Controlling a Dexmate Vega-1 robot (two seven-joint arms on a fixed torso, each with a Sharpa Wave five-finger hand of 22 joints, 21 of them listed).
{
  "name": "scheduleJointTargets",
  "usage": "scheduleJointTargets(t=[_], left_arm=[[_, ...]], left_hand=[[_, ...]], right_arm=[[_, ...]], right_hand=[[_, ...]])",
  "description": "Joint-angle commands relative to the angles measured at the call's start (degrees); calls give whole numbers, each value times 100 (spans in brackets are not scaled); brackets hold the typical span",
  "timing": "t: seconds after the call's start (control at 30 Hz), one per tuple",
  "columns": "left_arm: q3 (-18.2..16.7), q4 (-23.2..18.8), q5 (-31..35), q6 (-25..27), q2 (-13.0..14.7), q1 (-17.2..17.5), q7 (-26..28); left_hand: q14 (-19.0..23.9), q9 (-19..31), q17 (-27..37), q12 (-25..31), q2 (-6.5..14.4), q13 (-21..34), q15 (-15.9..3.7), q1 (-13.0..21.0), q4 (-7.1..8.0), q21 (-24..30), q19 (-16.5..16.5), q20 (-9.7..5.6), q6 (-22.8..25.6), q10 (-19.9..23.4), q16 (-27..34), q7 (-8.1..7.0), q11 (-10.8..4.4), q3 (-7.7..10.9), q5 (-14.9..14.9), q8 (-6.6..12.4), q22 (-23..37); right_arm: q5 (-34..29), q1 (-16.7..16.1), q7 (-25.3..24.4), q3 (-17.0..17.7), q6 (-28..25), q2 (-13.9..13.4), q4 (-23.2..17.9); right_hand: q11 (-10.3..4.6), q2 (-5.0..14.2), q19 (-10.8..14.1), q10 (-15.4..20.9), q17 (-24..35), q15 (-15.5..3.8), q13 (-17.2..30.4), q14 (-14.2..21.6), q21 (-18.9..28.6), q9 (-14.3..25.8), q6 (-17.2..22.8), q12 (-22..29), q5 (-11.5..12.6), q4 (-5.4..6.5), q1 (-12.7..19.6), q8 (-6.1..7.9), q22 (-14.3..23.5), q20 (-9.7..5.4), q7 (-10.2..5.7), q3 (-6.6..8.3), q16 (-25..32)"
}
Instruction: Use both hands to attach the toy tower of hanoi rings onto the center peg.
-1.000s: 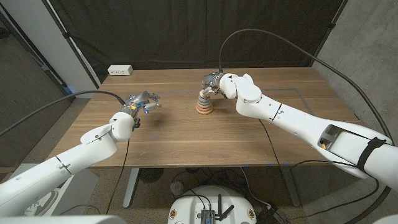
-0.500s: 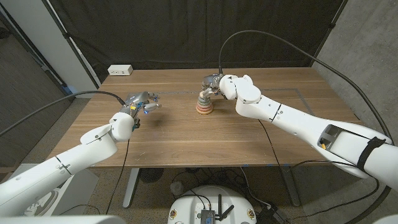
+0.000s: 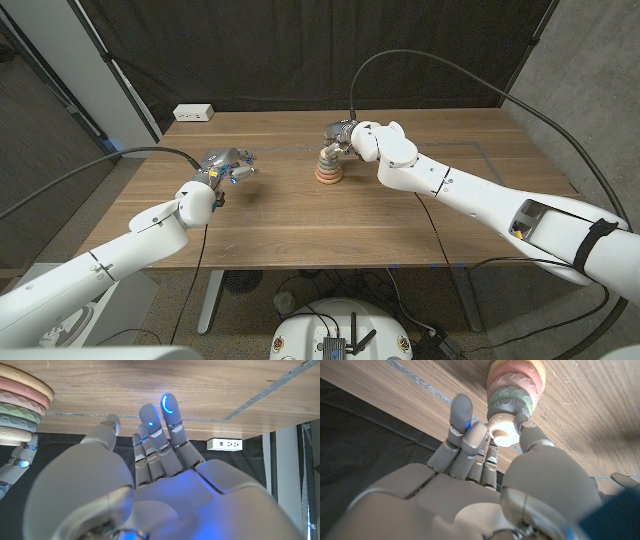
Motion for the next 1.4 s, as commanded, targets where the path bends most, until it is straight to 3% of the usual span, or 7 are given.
scheduleJointTargets(t=[0.03,0.37,0.77,1.1,1.4], left_arm=[[48,71,-8,-39,-23,-57,-45],[49,88,-3,-80,-25,-66,-31],[30,93,-80,-122,23,-64,-132],[64,111,-65,-142,32,-138,-199],[87,135,-50,-148,6,-165,-196]], left_hand=[[-12,13,-13,-18,13,6,-327,-6,-1,9,39,-765,40,61,36,36,-40,47,-7,4,14],[5,15,-4,-18,8,10,-326,-5,0,15,44,-764,47,55,63,32,-41,55,-7,5,17],[-15,17,-10,-31,12,20,-325,-2,3,16,7,-765,-5,6,68,56,-15,70,-8,-16,31],[-26,19,-3,-40,13,19,-325,-10,7,14,-3,-763,-20,-19,74,58,2,74,-9,-18,34],[-51,21,-23,-41,12,11,-325,-22,11,13,2,-762,-19,-16,58,36,-5,73,-12,-14,29]], right_arm=[[-8,30,7,-53,28,48,105],[-184,71,143,-153,-135,36,61],[-340,90,235,-209,-226,52,66],[-356,67,223,-148,-198,21,28],[-308,24,206,-78,-151,-6,-8]], right_hand=[[-572,126,40,554,0,-8,1,-26,-5,120,207,13,55,142,52,15,8,-101,-240,193,-4],[-599,52,-32,336,0,-5,-11,-69,-64,117,47,-52,56,161,-33,-58,-64,-97,-260,157,-26],[-507,-228,-93,-146,15,-9,-146,-154,-93,66,-248,-115,29,182,-314,-240,-103,-96,-254,27,-133],[-465,-363,-95,-320,3,-11,-222,-203,-93,50,-396,-105,8,155,-363,-326,-97,-99,-282,-4,-175],[-397,-468,-115,-520,-5,-9,-292,-261,-103,38,-622,-111,-19,201,-508,-444,-90,-96,-240,-50,-243]])
